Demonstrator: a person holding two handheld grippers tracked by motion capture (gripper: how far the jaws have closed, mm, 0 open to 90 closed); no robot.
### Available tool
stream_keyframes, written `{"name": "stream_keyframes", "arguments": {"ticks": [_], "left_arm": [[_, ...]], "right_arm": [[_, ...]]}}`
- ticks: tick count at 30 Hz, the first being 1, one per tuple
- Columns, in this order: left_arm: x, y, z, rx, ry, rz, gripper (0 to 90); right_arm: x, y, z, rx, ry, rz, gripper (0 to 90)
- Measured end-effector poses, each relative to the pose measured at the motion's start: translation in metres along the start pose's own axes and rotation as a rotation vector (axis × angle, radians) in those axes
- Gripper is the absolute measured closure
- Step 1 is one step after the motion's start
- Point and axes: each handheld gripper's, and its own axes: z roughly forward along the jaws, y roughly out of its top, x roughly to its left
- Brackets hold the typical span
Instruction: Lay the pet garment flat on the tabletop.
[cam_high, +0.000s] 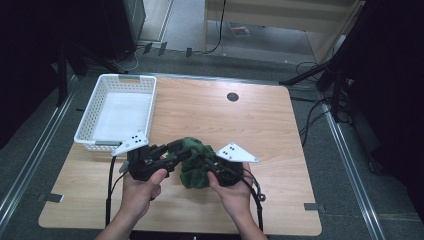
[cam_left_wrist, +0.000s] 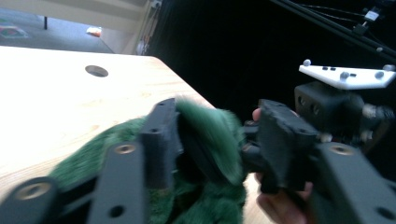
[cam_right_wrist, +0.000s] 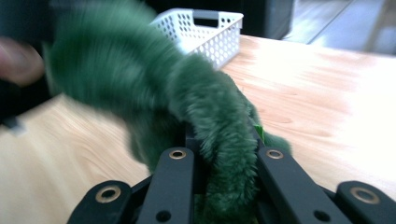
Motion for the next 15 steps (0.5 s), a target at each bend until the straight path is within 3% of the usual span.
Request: {"name": "stream_keyframes", "arguments": {"ticks": [1, 2, 3, 4, 5, 7, 8, 11, 15], "left_arm": [[0.000, 0.000, 0.000, 0.000, 0.000, 0.000, 43.8], [0.007, -0.001, 0.000, 0.012, 0.020, 0.012, 41.2], [0.007, -0.001, 0.000, 0.012, 0.020, 0.012, 39.6], [0.012, -0.002, 0.000, 0.022, 0.017, 0.006, 39.6], [0.017, -0.003, 0.001, 0.029, 0.011, 0.004, 35.9], [0.029, -0.009, 0.003, 0.042, 0.009, 0.000, 35.2], [0.045, -0.020, 0.010, 0.070, 0.021, -0.034, 33.1], [0.065, -0.037, 0.019, 0.110, -0.007, -0.089, 32.0], [0.065, -0.045, 0.025, 0.139, -0.009, -0.044, 30.5]], "right_arm": [[0.000, 0.000, 0.000, 0.000, 0.000, 0.000, 82.4], [-0.013, 0.002, -0.005, -0.020, 0.052, 0.088, 82.6], [-0.013, 0.002, -0.005, -0.020, 0.052, 0.088, 82.6], [-0.017, 0.003, -0.007, -0.027, 0.072, 0.118, 82.6], [-0.027, 0.003, -0.012, -0.051, 0.118, 0.182, 82.6], [-0.031, 0.003, -0.013, -0.059, 0.137, 0.191, 82.6], [-0.038, 0.003, -0.017, -0.077, 0.190, 0.206, 82.6], [-0.041, 0.003, -0.021, -0.094, 0.216, 0.203, 82.6], [-0.040, 0.004, -0.024, -0.106, 0.221, 0.201, 82.5]]}}
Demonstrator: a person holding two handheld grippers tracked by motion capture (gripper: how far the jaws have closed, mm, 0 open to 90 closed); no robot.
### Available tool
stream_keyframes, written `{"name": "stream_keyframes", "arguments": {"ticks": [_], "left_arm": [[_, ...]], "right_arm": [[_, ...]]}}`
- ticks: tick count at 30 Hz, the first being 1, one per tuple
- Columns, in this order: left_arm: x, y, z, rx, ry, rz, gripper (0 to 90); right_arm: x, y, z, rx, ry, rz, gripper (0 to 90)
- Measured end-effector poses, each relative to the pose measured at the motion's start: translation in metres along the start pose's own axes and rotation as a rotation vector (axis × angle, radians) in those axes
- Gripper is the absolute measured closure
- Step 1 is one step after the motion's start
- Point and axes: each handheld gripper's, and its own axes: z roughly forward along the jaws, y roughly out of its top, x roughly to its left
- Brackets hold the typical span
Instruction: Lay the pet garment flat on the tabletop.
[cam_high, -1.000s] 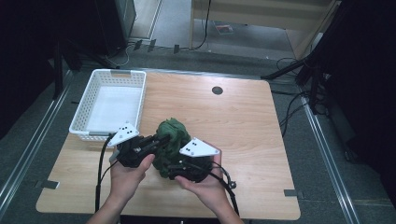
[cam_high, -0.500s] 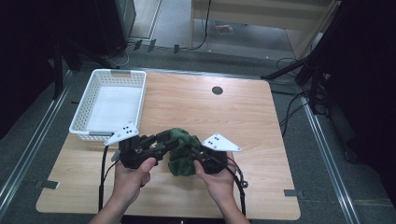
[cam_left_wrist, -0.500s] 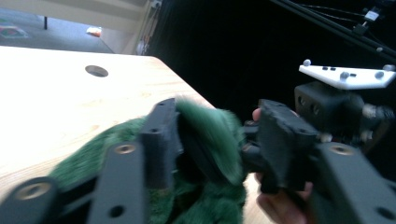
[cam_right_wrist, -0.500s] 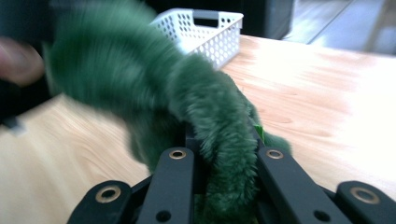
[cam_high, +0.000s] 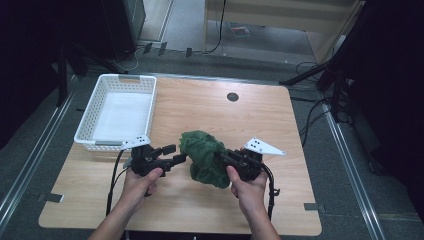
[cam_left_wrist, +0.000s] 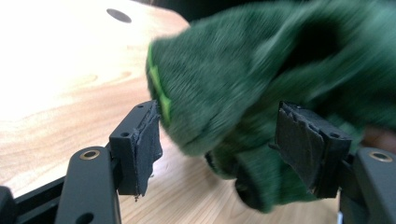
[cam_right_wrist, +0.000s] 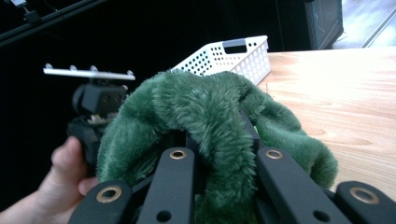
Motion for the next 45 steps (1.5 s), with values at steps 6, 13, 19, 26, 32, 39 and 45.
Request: {"name": "stream_keyframes", "arguments": {"ticks": [6, 13, 19, 26, 32, 39, 45], "left_arm": [[-0.004, -0.001, 0.001, 0.014, 0.172, 0.053, 52.8], [0.000, 0.008, -0.023, -0.087, 0.169, 0.081, 88.6], [-0.011, 0.020, -0.042, -0.194, 0.175, 0.117, 90.0], [-0.038, 0.033, -0.060, -0.279, 0.194, 0.201, 90.0], [-0.051, 0.037, -0.061, -0.272, 0.223, 0.221, 90.0], [-0.048, 0.039, -0.066, -0.305, 0.234, 0.197, 90.0], [-0.045, 0.041, -0.070, -0.317, 0.235, 0.175, 90.0]], "right_arm": [[0.009, 0.000, 0.001, 0.011, 0.094, -0.045, 82.4], [0.008, -0.002, -0.003, 0.028, 0.157, -0.050, 82.2], [0.001, -0.009, 0.002, 0.109, 0.098, -0.082, 81.4], [-0.030, -0.029, 0.014, 0.184, 0.003, 0.087, 64.1], [-0.057, -0.031, 0.006, 0.229, -0.080, 0.112, 46.2], [-0.051, -0.017, -0.012, 0.176, -0.018, 0.016, 44.4], [-0.055, -0.013, -0.028, 0.183, 0.015, -0.057, 43.1]]}}
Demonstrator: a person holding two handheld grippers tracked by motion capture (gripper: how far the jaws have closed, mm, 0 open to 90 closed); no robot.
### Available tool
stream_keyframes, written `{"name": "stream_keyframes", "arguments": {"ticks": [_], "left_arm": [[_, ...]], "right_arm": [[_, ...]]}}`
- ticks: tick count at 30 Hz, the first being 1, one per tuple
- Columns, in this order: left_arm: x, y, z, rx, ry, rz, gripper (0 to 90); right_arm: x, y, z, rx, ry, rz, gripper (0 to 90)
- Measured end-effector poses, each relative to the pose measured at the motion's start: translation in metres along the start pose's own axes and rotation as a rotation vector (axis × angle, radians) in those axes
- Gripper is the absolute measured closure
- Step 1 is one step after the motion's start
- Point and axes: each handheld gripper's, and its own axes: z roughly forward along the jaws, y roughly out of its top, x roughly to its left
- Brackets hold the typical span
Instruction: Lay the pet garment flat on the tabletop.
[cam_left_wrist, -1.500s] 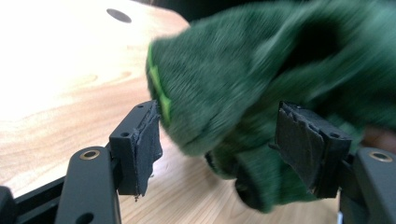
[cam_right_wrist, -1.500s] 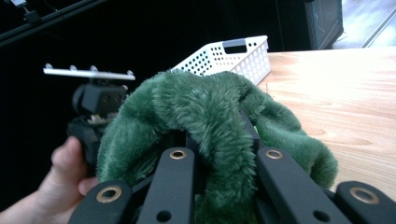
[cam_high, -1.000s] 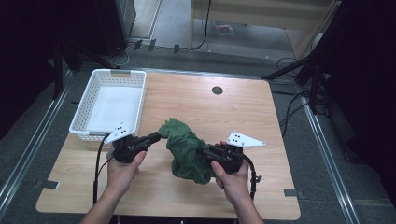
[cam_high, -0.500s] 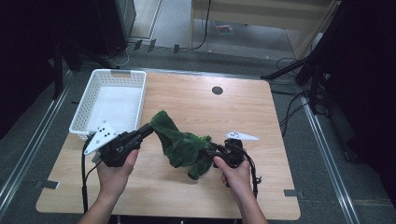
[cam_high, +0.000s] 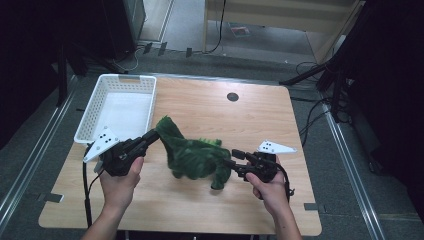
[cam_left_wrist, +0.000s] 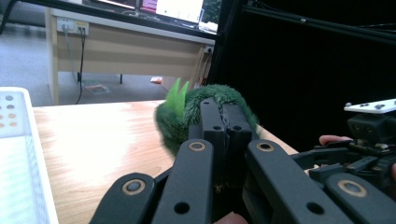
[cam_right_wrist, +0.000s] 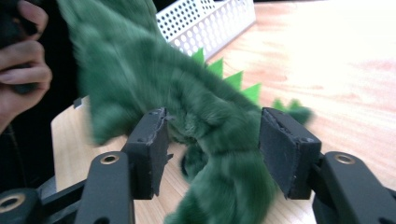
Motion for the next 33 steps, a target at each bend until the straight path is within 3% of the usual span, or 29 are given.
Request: {"name": "stream_keyframes", "arguments": {"ticks": [5, 6, 7, 9, 12, 16, 19, 22, 24, 25, 26, 27, 28, 29, 30, 31, 32, 33], "left_arm": [[0.001, 0.000, 0.001, 0.006, -0.010, -0.017, 90.0], [0.001, 0.000, 0.002, 0.007, -0.016, -0.018, 90.0], [0.000, 0.001, 0.003, 0.010, -0.021, -0.020, 90.0], [-0.001, 0.001, 0.003, 0.011, -0.029, -0.023, 90.0], [-0.004, 0.002, 0.003, 0.012, -0.034, -0.028, 90.0], [-0.013, 0.003, 0.003, 0.018, -0.060, -0.015, 90.0], [-0.018, 0.003, 0.004, 0.019, -0.072, -0.010, 90.0], [-0.026, 0.004, 0.004, 0.021, -0.101, -0.012, 90.0], [-0.029, 0.005, 0.005, 0.021, -0.113, -0.009, 90.0], [-0.029, 0.005, 0.005, 0.021, -0.113, -0.009, 90.0], [-0.030, 0.005, 0.005, 0.023, -0.107, -0.002, 90.0], [-0.027, 0.004, 0.005, 0.023, -0.102, -0.006, 90.0], [-0.027, 0.004, 0.005, 0.023, -0.102, -0.006, 90.0], [-0.020, 0.004, 0.005, 0.016, -0.076, -0.017, 90.0], [-0.020, 0.004, 0.005, 0.016, -0.076, -0.017, 90.0], [-0.009, 0.004, 0.004, 0.011, -0.067, -0.056, 90.0], [-0.009, 0.004, 0.004, 0.011, -0.067, -0.056, 89.8], [0.003, 0.003, 0.005, 0.016, -0.068, -0.098, 89.1]], "right_arm": [[0.005, 0.004, -0.008, -0.049, -0.007, -0.016, 44.0], [0.013, 0.006, -0.006, -0.055, 0.007, -0.031, 44.0], [0.039, 0.011, 0.007, -0.054, 0.045, -0.096, 44.1], [0.061, 0.013, 0.022, -0.041, 0.055, -0.147, 43.7], [0.091, 0.011, 0.048, -0.044, 0.056, -0.172, 42.7], [0.116, -0.001, 0.079, -0.026, -0.042, -0.212, 32.2], [0.124, -0.007, 0.092, -0.017, -0.080, -0.223, 26.2], [0.133, -0.014, 0.113, 0.000, -0.215, -0.252, 18.9], [0.132, -0.017, 0.122, 0.009, -0.289, -0.264, 21.5], [0.132, -0.017, 0.122, 0.009, -0.289, -0.264, 21.5], [0.131, -0.019, 0.127, 0.020, -0.352, -0.286, 26.6], [0.126, -0.021, 0.126, 0.011, -0.338, -0.308, 56.1], [0.126, -0.021, 0.126, 0.011, -0.338, -0.308, 56.1], [0.120, -0.017, 0.115, 0.005, -0.227, -0.263, 73.2], [0.116, -0.013, 0.107, 0.000, -0.164, -0.235, 79.6], [0.113, -0.010, 0.099, 0.002, -0.109, -0.222, 84.3], [0.113, -0.010, 0.099, 0.002, -0.109, -0.222, 84.3], [0.108, -0.003, 0.081, -0.015, -0.008, -0.203, 87.6]]}}
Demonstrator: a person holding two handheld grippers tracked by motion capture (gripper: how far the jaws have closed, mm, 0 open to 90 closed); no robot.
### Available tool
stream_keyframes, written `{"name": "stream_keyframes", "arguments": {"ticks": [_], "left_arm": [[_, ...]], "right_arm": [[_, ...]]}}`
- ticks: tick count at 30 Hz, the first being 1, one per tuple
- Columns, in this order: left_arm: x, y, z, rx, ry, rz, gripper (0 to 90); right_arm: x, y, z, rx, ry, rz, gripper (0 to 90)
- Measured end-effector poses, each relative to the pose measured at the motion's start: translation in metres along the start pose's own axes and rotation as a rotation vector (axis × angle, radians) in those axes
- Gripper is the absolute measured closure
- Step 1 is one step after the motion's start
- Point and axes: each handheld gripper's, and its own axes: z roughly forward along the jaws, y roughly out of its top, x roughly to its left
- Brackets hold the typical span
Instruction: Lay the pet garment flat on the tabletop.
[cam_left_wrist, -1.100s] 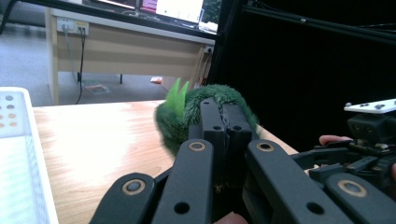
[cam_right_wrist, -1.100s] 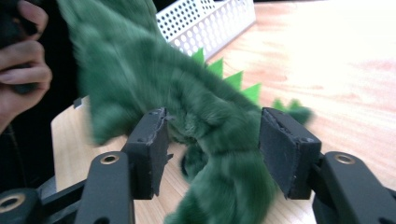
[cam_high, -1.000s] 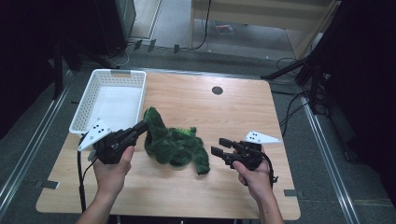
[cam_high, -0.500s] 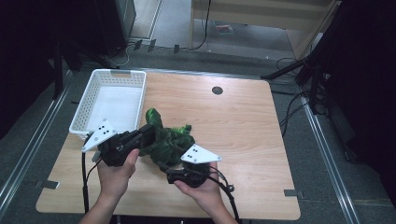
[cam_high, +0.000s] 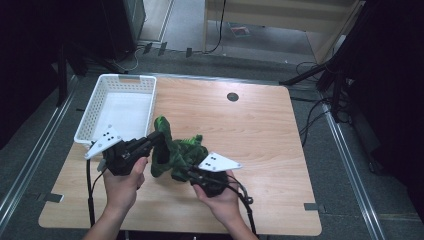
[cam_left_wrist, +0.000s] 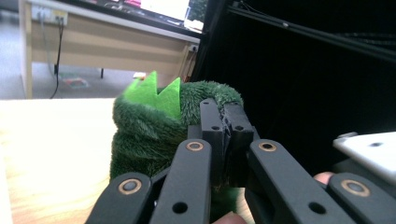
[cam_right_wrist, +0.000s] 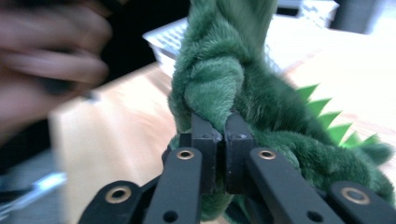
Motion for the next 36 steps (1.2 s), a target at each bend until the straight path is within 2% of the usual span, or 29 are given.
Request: {"name": "stream_keyframes", "arguments": {"ticks": [1, 2, 3, 4, 5, 6, 7, 8, 9, 10, 11, 12, 13, 14, 15, 16, 19, 23, 24, 26, 27, 29, 31, 32, 33, 34, 36], "left_arm": [[0.000, 0.000, 0.000, 0.000, 0.000, 0.000, 87.7], [0.006, 0.000, 0.001, 0.010, -0.006, -0.025, 87.7], [0.014, -0.001, 0.004, 0.039, -0.012, -0.063, 76.2], [0.019, -0.002, 0.007, 0.065, -0.011, -0.090, 76.2], [0.030, -0.007, 0.014, 0.141, -0.004, -0.142, 63.8], [0.030, -0.007, 0.014, 0.141, -0.004, -0.142, 56.7], [0.037, -0.013, 0.021, 0.206, -0.018, -0.196, 47.8], [0.038, -0.016, 0.023, 0.227, -0.022, -0.220, 43.6], [0.038, -0.019, 0.024, 0.240, -0.024, -0.225, 39.6], [0.038, -0.019, 0.024, 0.240, -0.024, -0.225, 37.9], [0.037, -0.021, 0.025, 0.245, -0.033, -0.224, 37.9], [0.031, -0.023, 0.027, 0.266, -0.062, -0.207, 36.5], [0.027, -0.025, 0.028, 0.277, -0.086, -0.197, 35.5], [0.027, -0.025, 0.028, 0.277, -0.086, -0.197, 34.6], [0.018, -0.030, 0.032, 0.291, -0.108, -0.181, 33.6], [0.018, -0.030, 0.032, 0.291, -0.108, -0.181, 33.4], [0.006, -0.041, 0.037, 0.281, -0.102, -0.153, 31.0], [-0.004, -0.057, 0.049, 0.325, -0.099, -0.136, 18.2], [-0.007, -0.064, 0.055, 0.354, -0.077, -0.117, 16.0], [-0.008, -0.068, 0.058, 0.366, -0.065, -0.108, 14.4], [-0.009, -0.071, 0.060, 0.371, -0.049, -0.094, 14.4], [-0.006, -0.074, 0.061, 0.370, -0.048, -0.095, 14.3], [-0.002, -0.074, 0.060, 0.354, -0.077, -0.100, 15.5], [0.000, -0.074, 0.058, 0.336, -0.115, -0.100, 20.6], [0.000, -0.073, 0.055, 0.318, -0.143, -0.082, 32.1], [0.000, -0.072, 0.053, 0.299, -0.151, -0.064, 58.4], [-0.003, -0.063, 0.045, 0.250, -0.152, -0.003, 78.2]], "right_arm": [[-0.004, 0.002, -0.009, -0.018, 0.043, 0.014, 88.1], [-0.004, 0.002, -0.009, -0.018, 0.043, 0.014, 88.1], [-0.008, 0.004, -0.018, -0.037, 0.082, 0.046, 88.5], [-0.015, 0.006, -0.028, -0.069, 0.122, 0.096, 88.6], [-0.029, 0.007, -0.041, -0.130, 0.173, 0.201, 88.7], [-0.034, 0.008, -0.044, -0.150, 0.186, 0.236, 88.6], [-0.039, 0.007, -0.048, -0.171, 0.187, 0.267, 88.6], [-0.043, 0.007, -0.050, -0.179, 0.162, 0.273, 88.5], [-0.045, 0.006, -0.052, -0.176, 0.136, 0.274, 88.4], [-0.047, 0.006, -0.053, -0.175, 0.108, 0.282, 88.4], [-0.047, 0.006, -0.053, -0.175, 0.108, 0.282, 88.4], [-0.051, 0.005, -0.054, -0.183, 0.062, 0.308, 88.4], [-0.052, 0.005, -0.056, -0.186, 0.037, 0.300, 88.4], [-0.052, 0.005, -0.056, -0.186, 0.037, 0.300, 88.4], [-0.052, 0.007, -0.058, -0.191, -0.019, 0.283, 88.4], [-0.052, 0.007, -0.058, -0.191, -0.019, 0.283, 88.4], [-0.053, 0.009, -0.063, -0.220, -0.060, 0.279, 88.4], [-0.055, 0.013, -0.072, -0.255, -0.082, 0.283, 88.4], [-0.055, 0.014, -0.074, -0.261, -0.081, 0.286, 88.4], [-0.055, 0.016, -0.078, -0.269, -0.068, 0.286, 88.4], [-0.055, 0.016, -0.078, -0.269, -0.068, 0.286, 88.4], [-0.055, 0.019, -0.083, -0.280, -0.036, 0.275, 88.4], [-0.055, 0.020, -0.084, -0.285, -0.024, 0.271, 88.4], [-0.055, 0.021, -0.086, -0.289, -0.016, 0.268, 88.4], [-0.055, 0.022, -0.087, -0.285, -0.001, 0.269, 88.3], [-0.056, 0.022, -0.088, -0.274, 0.011, 0.262, 88.2], [-0.057, 0.023, -0.089, -0.253, 0.019, 0.254, 88.0]]}}
